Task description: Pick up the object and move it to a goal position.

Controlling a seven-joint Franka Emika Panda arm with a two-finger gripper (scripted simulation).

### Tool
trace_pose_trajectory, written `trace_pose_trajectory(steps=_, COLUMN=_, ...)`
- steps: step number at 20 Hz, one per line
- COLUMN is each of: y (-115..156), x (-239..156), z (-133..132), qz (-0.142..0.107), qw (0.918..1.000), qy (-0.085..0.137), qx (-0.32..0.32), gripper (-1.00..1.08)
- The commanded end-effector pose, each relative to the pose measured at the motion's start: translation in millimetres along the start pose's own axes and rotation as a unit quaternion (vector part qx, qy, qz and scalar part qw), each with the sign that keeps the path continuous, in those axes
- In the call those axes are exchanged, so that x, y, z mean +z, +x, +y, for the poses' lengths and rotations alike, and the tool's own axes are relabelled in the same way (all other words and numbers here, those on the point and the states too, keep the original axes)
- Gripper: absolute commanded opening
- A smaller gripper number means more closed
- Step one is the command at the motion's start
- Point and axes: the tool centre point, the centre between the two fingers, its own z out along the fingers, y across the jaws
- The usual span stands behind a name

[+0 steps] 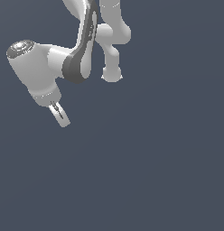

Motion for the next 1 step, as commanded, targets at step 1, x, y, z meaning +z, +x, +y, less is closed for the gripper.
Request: trace_pose_trajectory(steps=1, y=0.0, x=0.3, z=-0.7, qz=0.0, qw=1.0, qy=0.0, qx=-0.001, gripper=-1.0)
